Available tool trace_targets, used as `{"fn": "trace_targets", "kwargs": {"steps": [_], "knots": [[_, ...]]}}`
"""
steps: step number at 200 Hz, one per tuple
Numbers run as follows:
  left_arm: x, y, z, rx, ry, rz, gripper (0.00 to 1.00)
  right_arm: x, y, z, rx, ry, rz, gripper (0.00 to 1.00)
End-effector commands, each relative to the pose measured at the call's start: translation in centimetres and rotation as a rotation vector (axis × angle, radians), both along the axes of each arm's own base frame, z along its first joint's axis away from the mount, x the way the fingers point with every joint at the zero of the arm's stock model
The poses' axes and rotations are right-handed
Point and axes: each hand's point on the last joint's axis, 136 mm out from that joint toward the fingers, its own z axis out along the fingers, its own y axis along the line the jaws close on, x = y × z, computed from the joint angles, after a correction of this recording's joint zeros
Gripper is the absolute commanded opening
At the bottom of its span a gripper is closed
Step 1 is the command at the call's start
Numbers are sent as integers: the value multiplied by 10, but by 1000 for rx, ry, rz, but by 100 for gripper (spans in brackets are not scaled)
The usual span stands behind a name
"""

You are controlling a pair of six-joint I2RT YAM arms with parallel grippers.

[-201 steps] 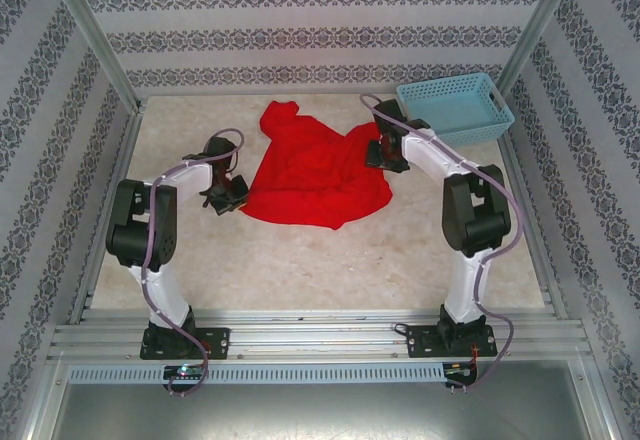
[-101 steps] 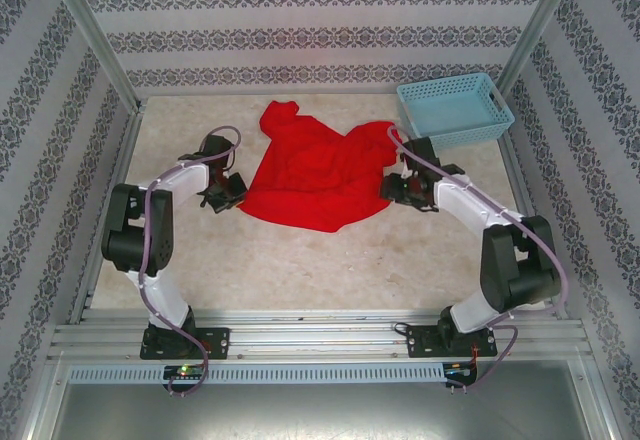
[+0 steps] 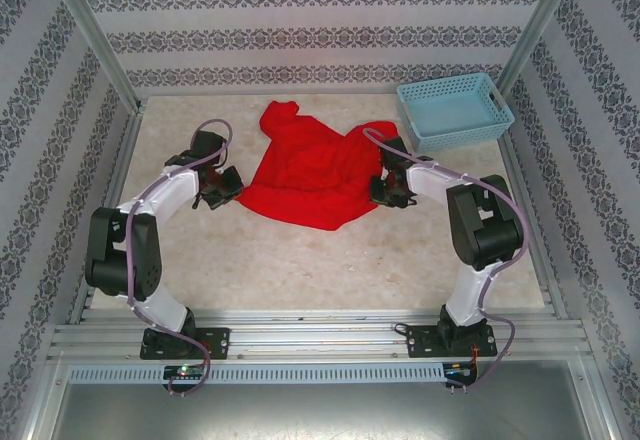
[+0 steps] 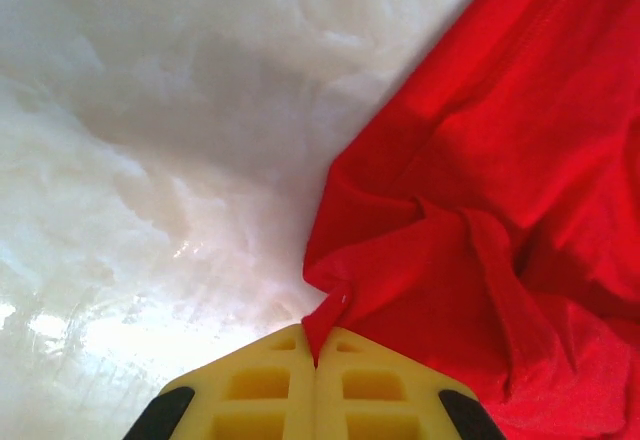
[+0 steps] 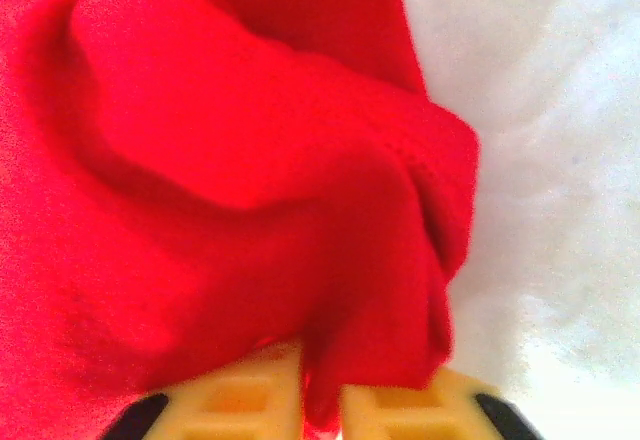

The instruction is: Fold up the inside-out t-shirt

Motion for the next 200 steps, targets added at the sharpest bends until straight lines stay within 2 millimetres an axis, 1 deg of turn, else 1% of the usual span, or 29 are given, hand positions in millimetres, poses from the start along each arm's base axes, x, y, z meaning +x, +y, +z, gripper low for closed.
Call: {"fn": "trace_targets", "kwargs": {"steps": [1,15,28,51,54,56,57,65,69,73,75,77,78,80,82,93,95,102,103,105,107,110,129,141,149,160,172,186,200], "knots": [[-7,6,30,1,-39,17,0,-9,-17,26,-114,-33,-17,0],[-9,10,51,12,-81,34,0,-20,-26,51,-155,-80,-20,0],[-14,14,72,17,-128,58,0,-35,-33,83,-171,-134,-20,0],[-23,18,122,2,-246,100,0,-62,-44,138,-157,-228,-29,0],[-26,19,129,-1,-261,104,0,-67,-46,148,-153,-246,-31,0],[-27,19,132,-1,-268,109,0,-68,-46,150,-152,-251,-30,0],[-28,19,135,-2,-275,109,0,-71,-46,157,-146,-262,-32,0],[-33,21,153,-10,-314,122,0,-80,-49,175,-135,-295,-38,0],[-36,22,161,-13,-331,131,0,-85,-50,190,-121,-334,-41,0],[-40,22,170,-19,-351,136,0,-90,-52,197,-117,-342,-43,0],[-41,23,175,-22,-361,141,0,-93,-53,207,-109,-364,-44,0],[-43,23,178,-24,-370,143,0,-95,-54,209,-108,-368,-45,0],[-43,23,181,-26,-375,145,0,-97,-54,215,-103,-379,-47,0],[-46,23,185,-29,-384,149,0,-99,-55,217,-101,-383,-48,0],[-47,24,188,-33,-390,151,0,-102,-55,225,-94,-400,-48,0],[-57,25,211,-54,-441,168,0,-115,-59,252,-72,-454,-50,0],[-59,25,215,-59,-451,169,0,-118,-60,260,-64,-471,-50,0],[-64,25,229,-71,-483,176,0,-125,-61,274,-53,-495,-50,0],[-65,25,231,-73,-489,176,0,-127,-61,280,-46,-507,-49,0],[-67,25,234,-76,-496,177,0,-128,-62,283,-44,-513,-50,0],[-69,25,239,-79,-506,179,0,-131,-63,291,-37,-525,-50,0],[-71,26,245,-83,-517,182,0,-133,-63,294,-36,-528,-50,0],[-84,24,283,-120,-602,179,0,-150,-63,343,20,-617,-31,0],[-91,23,303,-140,-644,175,0,-157,-62,366,45,-659,-25,0],[-95,23,312,-146,-662,174,0,-162,-63,383,62,-694,-25,0],[-98,24,321,-151,-688,180,0,-165,-64,399,73,-732,-24,0],[-97,28,324,-136,-698,192,0,-163,-65,409,71,-756,-27,0],[-86,28,319,-121,-687,194,0,-151,-64,411,46,-755,-30,0],[-66,26,310,-107,-651,183,0,-126,-57,410,24,-752,-26,0]]}}
